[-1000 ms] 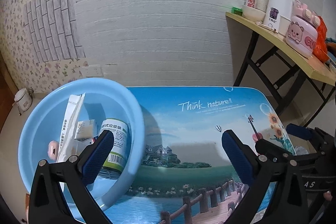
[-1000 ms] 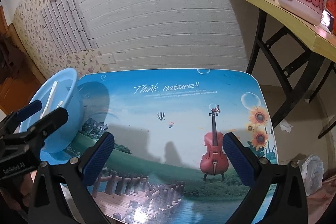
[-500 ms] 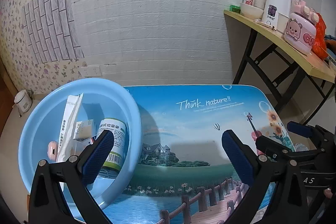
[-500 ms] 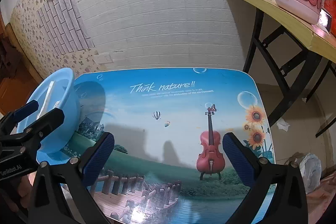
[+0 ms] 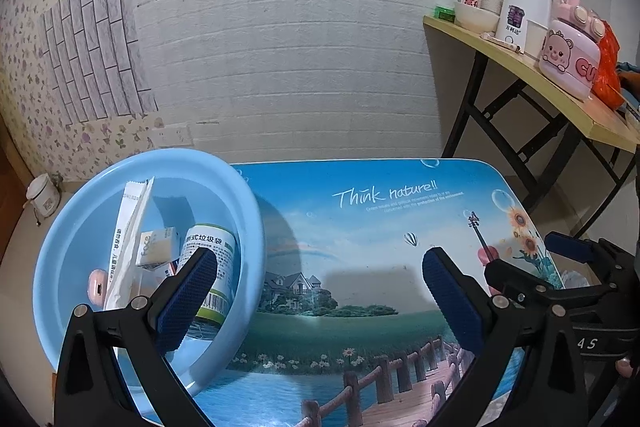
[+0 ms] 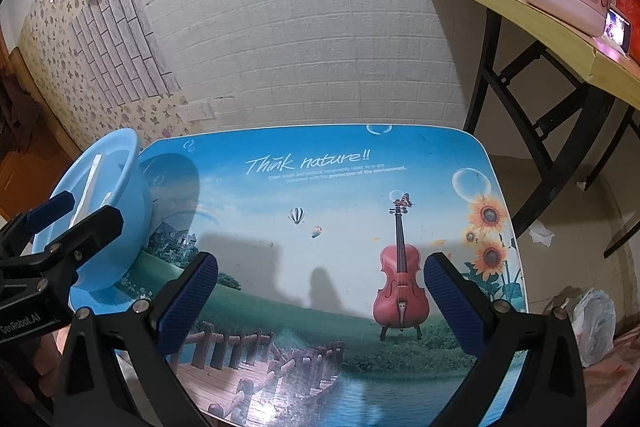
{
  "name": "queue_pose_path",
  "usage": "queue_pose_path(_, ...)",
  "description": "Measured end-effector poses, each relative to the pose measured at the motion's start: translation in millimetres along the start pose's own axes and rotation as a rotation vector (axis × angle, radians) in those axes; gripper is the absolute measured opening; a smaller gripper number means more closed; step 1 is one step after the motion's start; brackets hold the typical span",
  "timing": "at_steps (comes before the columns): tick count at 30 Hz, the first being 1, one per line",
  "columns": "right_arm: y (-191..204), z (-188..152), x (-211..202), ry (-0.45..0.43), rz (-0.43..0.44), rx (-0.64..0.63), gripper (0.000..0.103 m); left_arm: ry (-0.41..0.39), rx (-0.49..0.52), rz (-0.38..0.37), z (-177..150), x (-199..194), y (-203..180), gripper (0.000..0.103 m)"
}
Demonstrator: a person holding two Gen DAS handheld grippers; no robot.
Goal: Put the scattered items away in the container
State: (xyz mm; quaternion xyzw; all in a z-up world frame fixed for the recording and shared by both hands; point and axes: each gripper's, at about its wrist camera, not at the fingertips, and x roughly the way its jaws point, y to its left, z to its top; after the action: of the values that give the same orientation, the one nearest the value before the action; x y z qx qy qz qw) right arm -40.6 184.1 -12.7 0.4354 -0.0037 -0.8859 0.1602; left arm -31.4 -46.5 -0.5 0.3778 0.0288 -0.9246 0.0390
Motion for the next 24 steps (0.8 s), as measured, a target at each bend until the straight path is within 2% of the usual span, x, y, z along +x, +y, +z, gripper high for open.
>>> queue_pose_path(24, 3.2, -3.5, 5.1, 0.01, 0.004, -0.003, 0.103, 0.017, -0.017, 0.008, -0.5, 2.4, 1.6, 0.103)
